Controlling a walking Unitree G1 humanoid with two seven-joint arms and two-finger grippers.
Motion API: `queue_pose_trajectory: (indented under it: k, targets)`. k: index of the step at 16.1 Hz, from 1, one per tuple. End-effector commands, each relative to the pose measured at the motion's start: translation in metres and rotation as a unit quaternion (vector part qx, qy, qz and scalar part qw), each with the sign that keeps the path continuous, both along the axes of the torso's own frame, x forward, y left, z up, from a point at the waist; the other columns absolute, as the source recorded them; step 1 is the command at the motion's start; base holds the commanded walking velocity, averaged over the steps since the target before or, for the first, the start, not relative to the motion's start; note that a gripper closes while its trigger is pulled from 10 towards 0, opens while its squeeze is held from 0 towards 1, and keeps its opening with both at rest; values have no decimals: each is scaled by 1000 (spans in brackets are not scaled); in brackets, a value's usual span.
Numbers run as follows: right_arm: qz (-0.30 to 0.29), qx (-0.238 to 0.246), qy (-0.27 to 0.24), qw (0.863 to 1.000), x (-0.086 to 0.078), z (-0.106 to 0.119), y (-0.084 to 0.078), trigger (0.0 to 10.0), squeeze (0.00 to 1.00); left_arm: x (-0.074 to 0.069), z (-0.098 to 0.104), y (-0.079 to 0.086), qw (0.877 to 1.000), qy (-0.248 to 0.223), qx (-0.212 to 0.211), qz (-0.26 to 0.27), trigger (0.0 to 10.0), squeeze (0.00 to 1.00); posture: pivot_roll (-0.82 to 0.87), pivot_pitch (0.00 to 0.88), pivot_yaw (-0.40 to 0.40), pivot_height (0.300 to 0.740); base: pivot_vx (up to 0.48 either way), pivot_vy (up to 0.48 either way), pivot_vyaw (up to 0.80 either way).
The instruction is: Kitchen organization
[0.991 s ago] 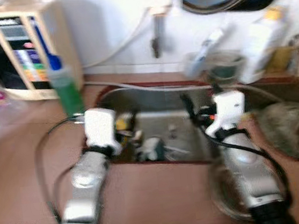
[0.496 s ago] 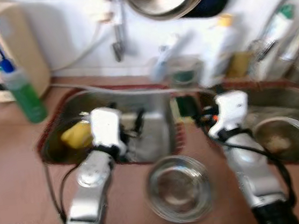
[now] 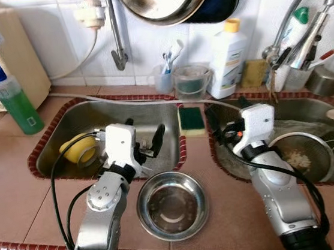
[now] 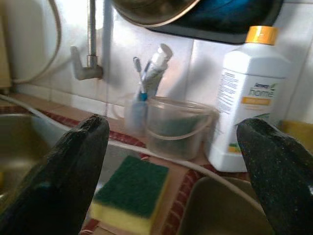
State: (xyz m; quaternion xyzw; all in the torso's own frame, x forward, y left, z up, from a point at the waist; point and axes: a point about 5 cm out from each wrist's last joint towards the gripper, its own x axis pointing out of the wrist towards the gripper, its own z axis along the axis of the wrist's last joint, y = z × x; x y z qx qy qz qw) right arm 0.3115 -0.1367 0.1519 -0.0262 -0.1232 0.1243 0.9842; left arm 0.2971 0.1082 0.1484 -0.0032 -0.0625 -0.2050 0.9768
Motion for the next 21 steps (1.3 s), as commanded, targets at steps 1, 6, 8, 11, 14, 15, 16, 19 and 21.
queue_pose_trajectory:
  k: [1,6,8,11,14,15,16,19,21]
  targets:
    - [8,5,7,1000,-2,-1,0,10000,0,-2,2,0,1000,-3,5,-4,10000,0,-131,0,-13,740,0,0,0]
    - [145,-10,79,986,-21,-17,-1,10000,0,-32,1,-9,989,-10,43,-140,10000,0,-129,13,-11,740,0,0,0]
    - [164,-11,84,983,-23,-17,-3,10000,0,-38,0,-8,985,-5,54,-165,10000,0,-128,17,-10,740,0,0,0]
    - [205,-18,107,973,-31,-18,-9,10000,0,-44,3,-5,978,-4,73,-195,10000,0,-123,21,-6,740,0,0,0]
    - [279,-61,150,947,-52,-28,-13,10000,0,-55,3,-5,966,-6,104,-237,10000,0,-126,23,-2,740,0,0,0]
    - [286,-62,157,943,-54,-30,-12,10000,0,-56,1,-4,962,-4,122,-244,10000,0,-126,23,-2,740,0,0,0]
    - [291,-64,161,941,-56,-31,-11,10000,0,-57,-1,-5,959,1,131,-251,10000,0,-129,22,-1,740,0,0,0]
    - [301,-60,173,936,-59,-33,-8,10000,0,-61,-4,-5,949,15,156,-275,10000,0,-131,22,-1,740,0,0,0]
    - [309,-57,187,931,-61,-34,-9,10000,0,-65,-6,-4,943,31,159,-290,10000,0,-132,22,-2,740,0,0,0]
